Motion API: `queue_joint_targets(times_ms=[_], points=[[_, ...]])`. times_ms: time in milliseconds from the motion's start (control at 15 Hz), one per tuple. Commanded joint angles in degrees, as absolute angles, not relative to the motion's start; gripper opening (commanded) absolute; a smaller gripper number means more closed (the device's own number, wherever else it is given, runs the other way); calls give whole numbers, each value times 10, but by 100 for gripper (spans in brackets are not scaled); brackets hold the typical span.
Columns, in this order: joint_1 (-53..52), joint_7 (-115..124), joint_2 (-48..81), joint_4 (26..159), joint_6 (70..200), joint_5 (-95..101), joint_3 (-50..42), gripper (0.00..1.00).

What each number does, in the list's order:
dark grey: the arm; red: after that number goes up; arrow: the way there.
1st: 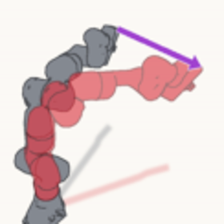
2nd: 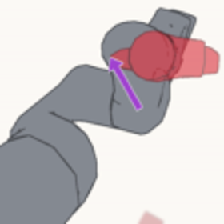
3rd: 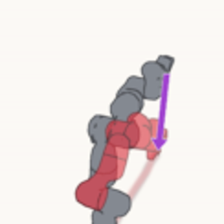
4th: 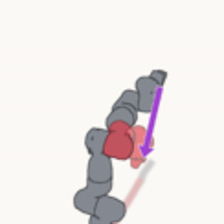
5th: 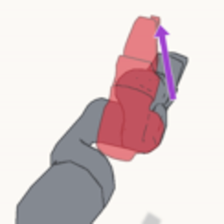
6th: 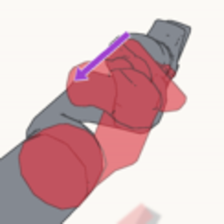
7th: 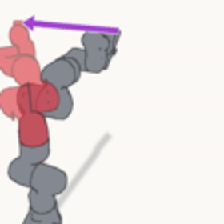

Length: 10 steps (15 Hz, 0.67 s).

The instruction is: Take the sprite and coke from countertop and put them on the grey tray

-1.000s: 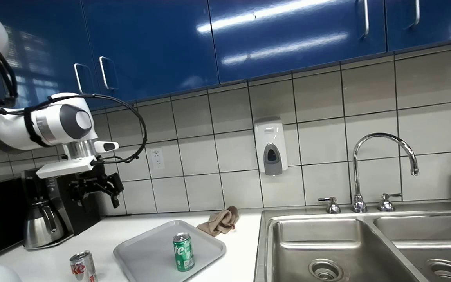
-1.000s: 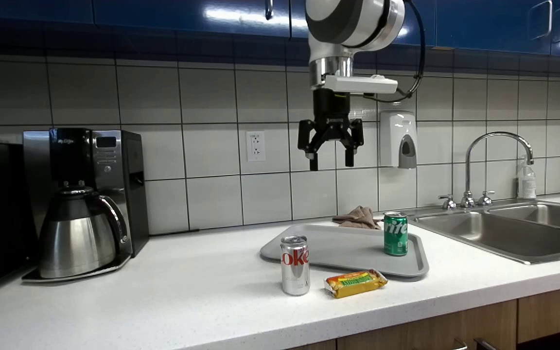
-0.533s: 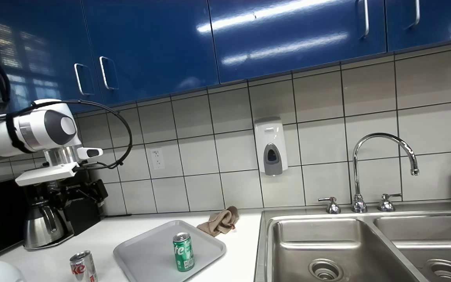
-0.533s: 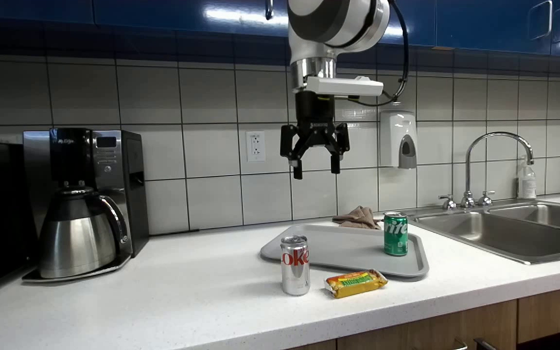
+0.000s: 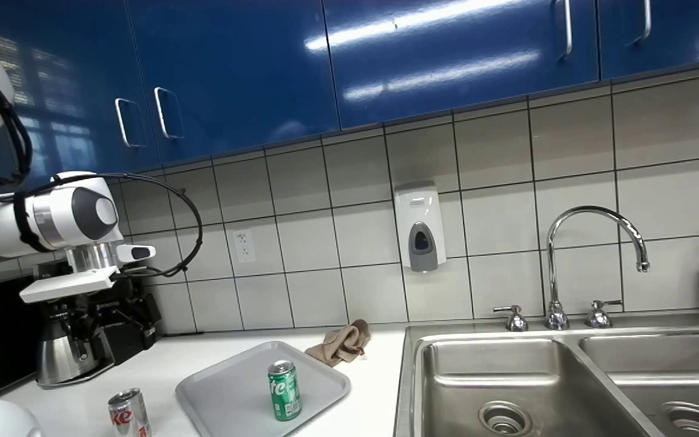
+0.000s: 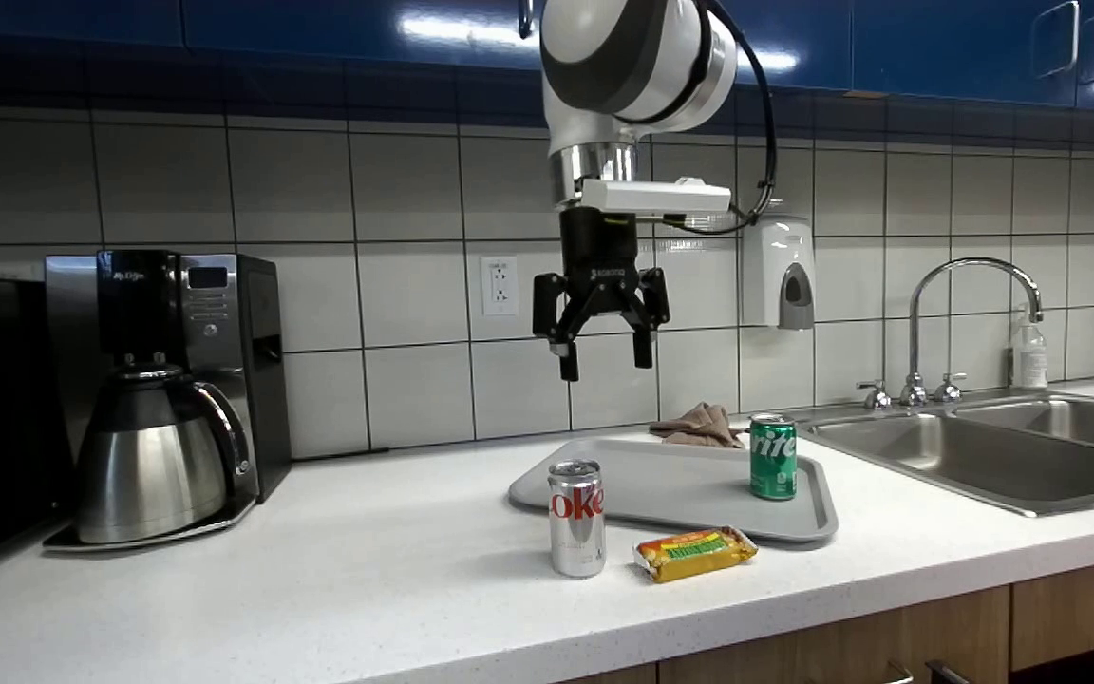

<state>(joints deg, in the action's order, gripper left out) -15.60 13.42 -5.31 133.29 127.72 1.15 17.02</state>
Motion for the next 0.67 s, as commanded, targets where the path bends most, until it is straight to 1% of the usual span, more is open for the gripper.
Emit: queue_joint_targets(times_ms=[0, 600], points=[[-161, 134, -25, 1305, 1272, 15, 175, 100], [-171, 137, 21, 1297, 1335, 22, 173, 100]])
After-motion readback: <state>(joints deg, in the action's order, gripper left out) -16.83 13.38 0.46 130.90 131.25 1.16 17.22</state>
